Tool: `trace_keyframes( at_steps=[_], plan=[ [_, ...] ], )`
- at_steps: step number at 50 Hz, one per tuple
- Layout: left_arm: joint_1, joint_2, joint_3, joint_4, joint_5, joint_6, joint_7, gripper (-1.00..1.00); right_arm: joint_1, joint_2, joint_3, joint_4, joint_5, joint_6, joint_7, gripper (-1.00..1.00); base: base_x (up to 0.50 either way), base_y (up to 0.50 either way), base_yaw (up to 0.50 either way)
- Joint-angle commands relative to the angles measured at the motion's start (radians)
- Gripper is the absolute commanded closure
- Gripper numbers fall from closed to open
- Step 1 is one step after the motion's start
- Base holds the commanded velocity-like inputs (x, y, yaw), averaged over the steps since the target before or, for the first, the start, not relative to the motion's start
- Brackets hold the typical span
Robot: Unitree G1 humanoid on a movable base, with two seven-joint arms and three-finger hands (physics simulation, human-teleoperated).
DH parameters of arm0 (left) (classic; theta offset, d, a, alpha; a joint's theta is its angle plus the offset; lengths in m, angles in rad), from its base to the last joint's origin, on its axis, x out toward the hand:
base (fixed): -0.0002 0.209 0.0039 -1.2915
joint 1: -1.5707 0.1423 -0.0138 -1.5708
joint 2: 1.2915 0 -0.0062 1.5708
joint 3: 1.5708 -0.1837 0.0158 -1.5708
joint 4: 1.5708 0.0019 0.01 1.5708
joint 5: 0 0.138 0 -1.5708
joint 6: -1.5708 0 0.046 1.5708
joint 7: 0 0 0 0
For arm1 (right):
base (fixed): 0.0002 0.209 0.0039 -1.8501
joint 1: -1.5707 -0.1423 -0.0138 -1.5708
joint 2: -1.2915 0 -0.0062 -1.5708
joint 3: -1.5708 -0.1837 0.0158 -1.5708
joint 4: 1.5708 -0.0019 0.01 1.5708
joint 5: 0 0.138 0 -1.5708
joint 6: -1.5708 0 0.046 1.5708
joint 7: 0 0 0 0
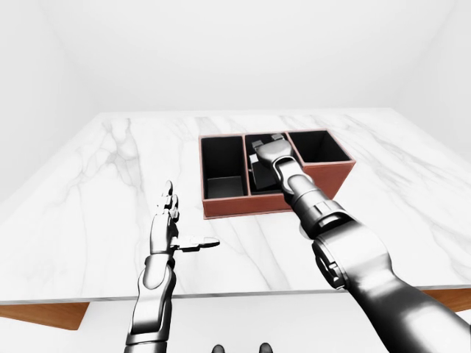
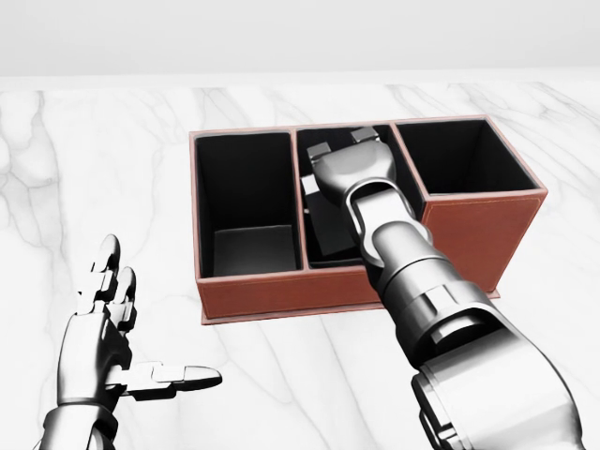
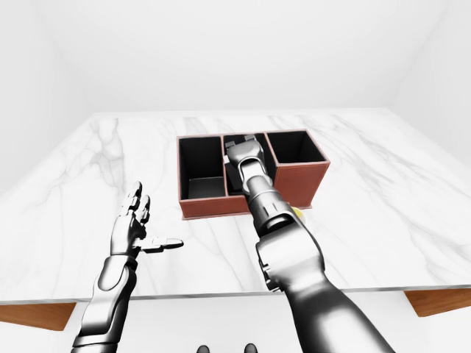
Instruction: Pick up the book and place it in the caddy.
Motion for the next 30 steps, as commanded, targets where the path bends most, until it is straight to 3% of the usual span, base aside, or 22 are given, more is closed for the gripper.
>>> trace_keyframes(
  at_steps=[1, 25, 30],
  plan=[
    [0.002, 0.0, -0.001, -0.002, 0.0, -0.001, -0.001, -1.0, -0.021, 0.004, 0.024, -0.013, -0.038, 0.0, -0.018, 1.0, 0.0, 0.0, 0.0],
    [0.003, -0.001, 0.0, -0.012, -0.004, 0.011, 0.0, -1.0, -0.063, 0.017, 0.029, 0.002, -0.1, 0.0, 0.014, 1.0, 0.0, 0.0, 0.0],
    [0.003, -0.001, 0.001, -0.004, -0.004, 0.004, -0.001, -1.0, -0.07, 0.016, 0.027, 0.005, -0.11, 0.0, 0.021, 1.0, 0.0, 0.0, 0.0]
  ],
)
